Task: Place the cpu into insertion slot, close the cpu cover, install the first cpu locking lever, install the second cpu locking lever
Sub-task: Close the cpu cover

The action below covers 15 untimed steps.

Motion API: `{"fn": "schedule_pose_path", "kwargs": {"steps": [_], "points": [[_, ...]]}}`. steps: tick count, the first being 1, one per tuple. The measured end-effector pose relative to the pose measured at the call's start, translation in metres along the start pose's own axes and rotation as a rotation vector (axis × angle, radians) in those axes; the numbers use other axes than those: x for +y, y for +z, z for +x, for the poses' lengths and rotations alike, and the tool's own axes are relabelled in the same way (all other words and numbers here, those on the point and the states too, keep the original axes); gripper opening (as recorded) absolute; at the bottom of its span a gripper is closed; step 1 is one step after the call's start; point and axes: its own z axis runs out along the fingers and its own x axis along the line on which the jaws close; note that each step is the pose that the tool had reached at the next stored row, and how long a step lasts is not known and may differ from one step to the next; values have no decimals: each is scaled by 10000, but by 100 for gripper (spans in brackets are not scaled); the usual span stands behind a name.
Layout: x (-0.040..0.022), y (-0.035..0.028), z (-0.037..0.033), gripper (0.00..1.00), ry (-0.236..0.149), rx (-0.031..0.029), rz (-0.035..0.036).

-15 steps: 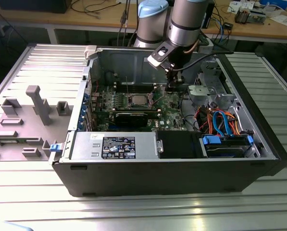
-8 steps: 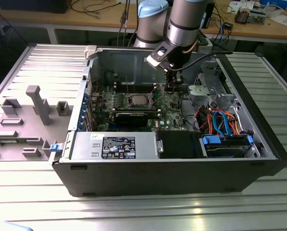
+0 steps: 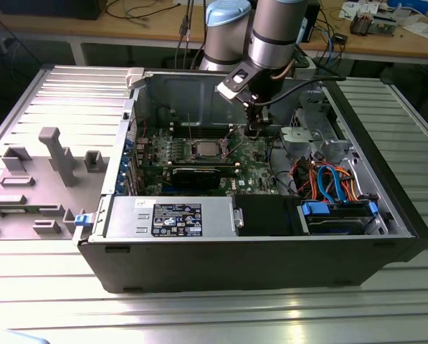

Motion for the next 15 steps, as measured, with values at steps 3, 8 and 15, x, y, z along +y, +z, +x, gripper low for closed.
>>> {"fn": "schedule_pose_path", "kwargs": {"steps": [3, 8, 15], "points": [[-4, 0, 1, 11, -2, 0, 0], [-13, 1, 1, 11, -1, 0, 0], [-22, 1, 2, 11, -1, 0, 0]]}}
